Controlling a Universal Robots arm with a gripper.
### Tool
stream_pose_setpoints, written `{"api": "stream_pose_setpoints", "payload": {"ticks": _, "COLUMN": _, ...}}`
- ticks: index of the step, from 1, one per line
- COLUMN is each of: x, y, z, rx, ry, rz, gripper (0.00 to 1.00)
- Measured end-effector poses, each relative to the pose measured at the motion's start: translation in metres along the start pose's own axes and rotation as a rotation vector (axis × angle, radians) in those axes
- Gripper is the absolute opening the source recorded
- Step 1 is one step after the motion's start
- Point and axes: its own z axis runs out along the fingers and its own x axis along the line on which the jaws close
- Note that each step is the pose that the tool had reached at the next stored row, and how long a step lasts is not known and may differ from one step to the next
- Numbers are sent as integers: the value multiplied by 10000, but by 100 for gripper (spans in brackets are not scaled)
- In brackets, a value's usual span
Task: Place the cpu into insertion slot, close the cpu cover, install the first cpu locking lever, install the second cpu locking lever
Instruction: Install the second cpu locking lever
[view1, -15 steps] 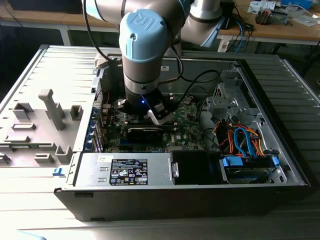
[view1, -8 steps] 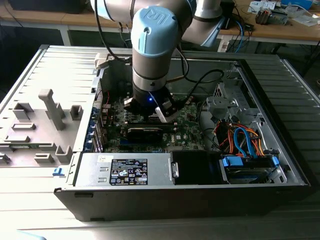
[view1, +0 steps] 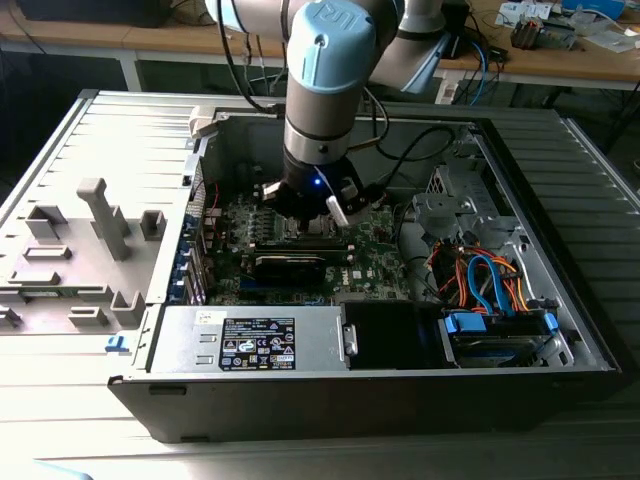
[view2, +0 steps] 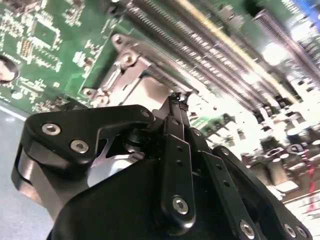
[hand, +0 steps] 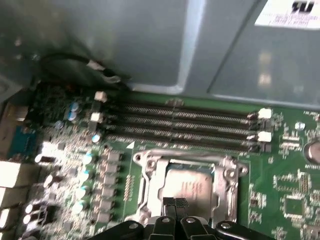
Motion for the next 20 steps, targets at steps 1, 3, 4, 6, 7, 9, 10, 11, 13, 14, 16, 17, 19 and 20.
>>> {"api": "stream_pose_setpoints", "payload": {"ticks": 1, "x": -13, "y": 26, "z": 5, "rx": 74, "ry": 9, "rz": 3, "gripper": 11}}
{"api": "stream_pose_setpoints", "payload": {"ticks": 3, "x": -55, "y": 82, "z": 14, "rx": 341, "ry": 50, "rz": 15, "gripper": 11}}
{"api": "stream_pose_setpoints", "payload": {"ticks": 4, "x": -71, "y": 96, "z": 17, "rx": 427, "ry": 68, "rz": 21, "gripper": 11}}
{"api": "stream_pose_setpoints", "payload": {"ticks": 6, "x": -104, "y": 133, "z": 21, "rx": 651, "ry": 108, "rz": 37, "gripper": 11}}
{"api": "stream_pose_setpoints", "payload": {"ticks": 7, "x": -116, "y": 154, "z": 18, "rx": 781, "ry": 125, "rz": 42, "gripper": 11}}
{"api": "stream_pose_setpoints", "payload": {"ticks": 9, "x": -130, "y": 195, "z": -4, "rx": 1047, "ry": 157, "rz": 55, "gripper": 11}}
{"api": "stream_pose_setpoints", "payload": {"ticks": 10, "x": -135, "y": 211, "z": -12, "rx": 1131, "ry": 166, "rz": 59, "gripper": 11}}
{"api": "stream_pose_setpoints", "payload": {"ticks": 11, "x": -144, "y": 236, "z": -21, "rx": 1234, "ry": 181, "rz": 64, "gripper": 11}}
{"api": "stream_pose_setpoints", "payload": {"ticks": 13, "x": -156, "y": 271, "z": -39, "rx": 1348, "ry": 199, "rz": 69, "gripper": 11}}
{"api": "stream_pose_setpoints", "payload": {"ticks": 14, "x": -159, "y": 287, "z": -55, "rx": 1404, "ry": 206, "rz": 72, "gripper": 11}}
{"api": "stream_pose_setpoints", "payload": {"ticks": 16, "x": -162, "y": 320, "z": -126, "rx": 1538, "ry": 221, "rz": 78, "gripper": 11}}
{"api": "stream_pose_setpoints", "payload": {"ticks": 17, "x": -163, "y": 330, "z": -157, "rx": 1581, "ry": 227, "rz": 80, "gripper": 11}}
{"api": "stream_pose_setpoints", "payload": {"ticks": 19, "x": -163, "y": 344, "z": -212, "rx": 1642, "ry": 234, "rz": 82, "gripper": 11}}
{"api": "stream_pose_setpoints", "payload": {"ticks": 20, "x": -162, "y": 350, "z": -242, "rx": 1654, "ry": 236, "rz": 83, "gripper": 11}}
